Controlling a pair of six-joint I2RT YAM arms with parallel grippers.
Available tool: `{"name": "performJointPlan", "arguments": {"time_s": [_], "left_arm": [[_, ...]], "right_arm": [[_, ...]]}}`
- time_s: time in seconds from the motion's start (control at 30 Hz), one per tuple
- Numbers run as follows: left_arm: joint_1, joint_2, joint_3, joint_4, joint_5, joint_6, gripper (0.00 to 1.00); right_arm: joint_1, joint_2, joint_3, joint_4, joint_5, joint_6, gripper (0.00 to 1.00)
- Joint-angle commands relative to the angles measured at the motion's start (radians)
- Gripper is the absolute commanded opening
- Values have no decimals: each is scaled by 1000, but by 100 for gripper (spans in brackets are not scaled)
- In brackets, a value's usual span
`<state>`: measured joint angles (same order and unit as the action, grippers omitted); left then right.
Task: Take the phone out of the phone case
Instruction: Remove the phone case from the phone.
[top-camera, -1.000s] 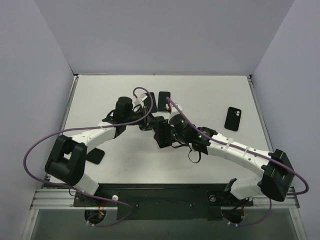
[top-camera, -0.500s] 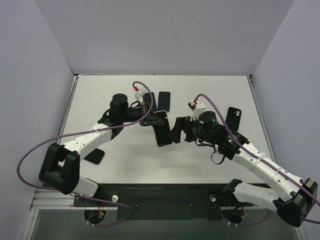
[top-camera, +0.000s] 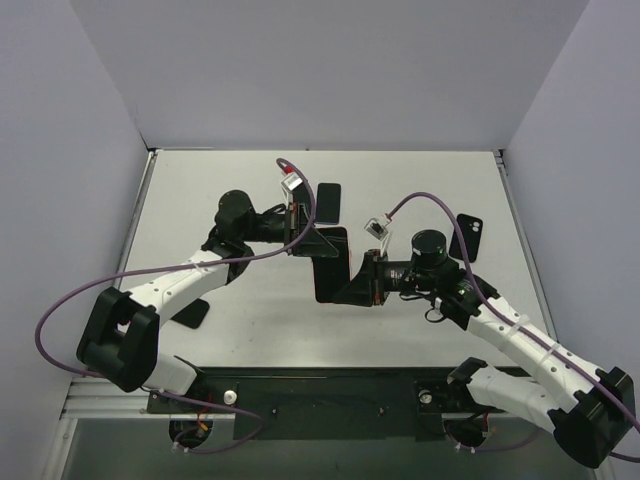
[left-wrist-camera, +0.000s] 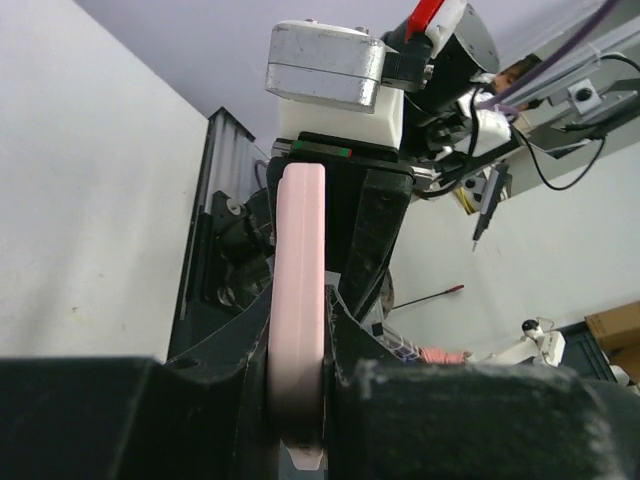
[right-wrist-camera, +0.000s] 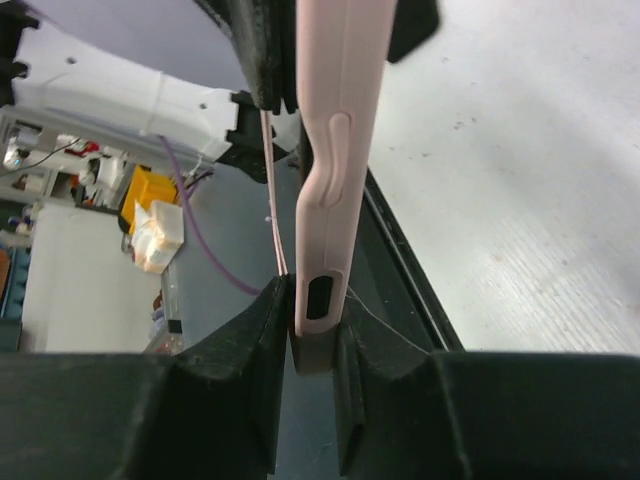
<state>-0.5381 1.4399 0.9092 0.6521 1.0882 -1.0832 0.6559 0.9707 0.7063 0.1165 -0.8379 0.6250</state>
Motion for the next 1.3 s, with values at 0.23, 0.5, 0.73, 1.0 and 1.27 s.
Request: {"name": "performJointPlan", "arguments": {"time_s": [0.23,0.5,0.73,1.0,1.27], "left_arm": [[-13,-68,62,271,41,-264,0],[-19,-84,82,303,88,-308,0],[-42,-32,105,815,115,-761,0],[-115,-71,172,957,116,-873,0],[-148,-148,148,879,125,-822,0]], "right_arm": [[5,-10,32,35,-224,-134,26],[5,-1,56,0,-244,-218,13],[48,28,126,-52,-294,-345,0],[208,186,401,-293,-211,-597,0],[258,201,565,-393,113,-807,0]]}}
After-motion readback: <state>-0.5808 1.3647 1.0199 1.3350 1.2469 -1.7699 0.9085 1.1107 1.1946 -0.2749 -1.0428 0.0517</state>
